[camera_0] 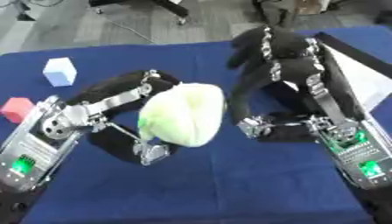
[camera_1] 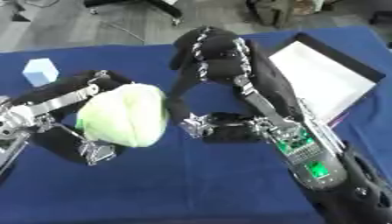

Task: Pick up the objects with one hand, pass them to the other hand, and then place them into the box on the other side of the table.

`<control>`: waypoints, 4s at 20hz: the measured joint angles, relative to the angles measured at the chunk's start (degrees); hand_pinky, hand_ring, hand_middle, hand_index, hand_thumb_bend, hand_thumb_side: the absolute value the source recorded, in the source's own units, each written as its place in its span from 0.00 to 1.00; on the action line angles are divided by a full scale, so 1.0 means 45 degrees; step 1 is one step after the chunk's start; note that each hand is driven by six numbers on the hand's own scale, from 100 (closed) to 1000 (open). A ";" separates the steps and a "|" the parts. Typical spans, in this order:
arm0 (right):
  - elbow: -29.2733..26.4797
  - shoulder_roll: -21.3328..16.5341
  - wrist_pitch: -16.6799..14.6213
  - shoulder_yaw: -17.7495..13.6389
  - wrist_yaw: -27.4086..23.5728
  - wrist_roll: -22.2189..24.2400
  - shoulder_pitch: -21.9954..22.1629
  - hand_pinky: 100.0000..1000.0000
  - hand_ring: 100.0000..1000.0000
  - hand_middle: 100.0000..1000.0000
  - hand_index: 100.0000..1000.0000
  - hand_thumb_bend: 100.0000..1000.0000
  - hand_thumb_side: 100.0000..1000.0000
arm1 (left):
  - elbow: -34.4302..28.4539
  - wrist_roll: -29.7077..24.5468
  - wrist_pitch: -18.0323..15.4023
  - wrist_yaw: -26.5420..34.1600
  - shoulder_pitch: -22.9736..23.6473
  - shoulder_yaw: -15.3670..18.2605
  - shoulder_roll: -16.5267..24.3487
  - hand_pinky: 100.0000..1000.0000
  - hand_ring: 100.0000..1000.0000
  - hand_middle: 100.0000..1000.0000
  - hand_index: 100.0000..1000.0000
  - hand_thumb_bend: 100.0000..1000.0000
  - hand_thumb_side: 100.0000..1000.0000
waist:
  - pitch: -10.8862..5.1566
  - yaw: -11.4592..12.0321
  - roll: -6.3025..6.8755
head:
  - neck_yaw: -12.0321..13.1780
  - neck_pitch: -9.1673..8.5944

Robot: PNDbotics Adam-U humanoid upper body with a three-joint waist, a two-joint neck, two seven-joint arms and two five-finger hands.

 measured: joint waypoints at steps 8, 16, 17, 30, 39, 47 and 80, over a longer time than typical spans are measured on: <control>0.0000 -0.0002 -0.0438 0.0004 0.0129 0.0964 0.0002 0.75 0.71 0.63 0.72 0.15 0.00 | 0.0002 0.0358 0.0035 0.0227 -0.0004 0.0012 -0.0006 0.71 0.40 0.36 0.49 0.00 0.18 | 0.0000 -0.0024 0.0000 | 0.0016 0.0000; -0.0002 -0.0001 -0.1305 0.0005 -0.0201 0.3322 -0.0006 0.82 0.83 0.86 0.98 0.29 0.01 | 0.0005 0.1067 -0.0152 -0.0599 0.0001 0.0107 0.0003 0.70 0.38 0.32 0.46 0.00 0.18 | -0.0001 -0.0045 0.0022 | 0.0021 0.0000; -0.0002 0.0000 -0.1337 0.0010 -0.0403 0.3606 -0.0015 0.83 0.84 0.88 0.99 0.31 0.03 | 0.0006 0.1110 -0.0193 -0.0747 0.0000 0.0107 0.0003 0.70 0.38 0.32 0.46 0.00 0.18 | -0.0001 -0.0047 0.0024 | 0.0021 0.0000; -0.0004 0.0012 -0.1263 -0.0074 -0.1900 0.5441 -0.0313 0.83 0.85 0.91 1.00 0.41 0.00 | -0.0164 0.1074 -0.1022 -0.2754 -0.0137 -0.0211 -0.0005 0.70 0.39 0.33 0.48 0.00 0.17 | -0.0001 -0.0002 0.0042 | 0.0015 0.0000; -0.0004 0.0013 -0.1374 -0.0120 -0.0805 0.5905 -0.0361 0.83 0.84 0.88 1.00 0.39 0.00 | -0.0672 0.0988 -0.1492 -0.2445 -0.0338 -0.0335 -0.0007 0.70 0.40 0.33 0.48 0.00 0.18 | -0.0001 0.0036 -0.0017 | 0.0009 0.0000; -0.0145 0.0013 -0.1455 -0.0224 -0.0173 0.6031 -0.0416 0.80 0.78 0.80 0.95 0.30 0.00 | -0.0684 0.1192 -0.1982 -0.2331 -0.0453 -0.0331 -0.0005 0.70 0.40 0.34 0.48 0.00 0.18 | -0.0001 0.0027 -0.0024 | 0.0004 0.0000; -0.0066 0.0000 -0.0125 0.0556 -0.0009 0.1883 -0.0414 0.59 0.46 0.25 0.20 0.12 0.00 | -0.0743 -0.0035 -0.1627 -0.1877 -0.0857 -0.0256 -0.0110 0.76 0.56 0.54 0.71 0.00 0.26 | -0.0001 0.0062 -0.0025 | -0.0099 0.0000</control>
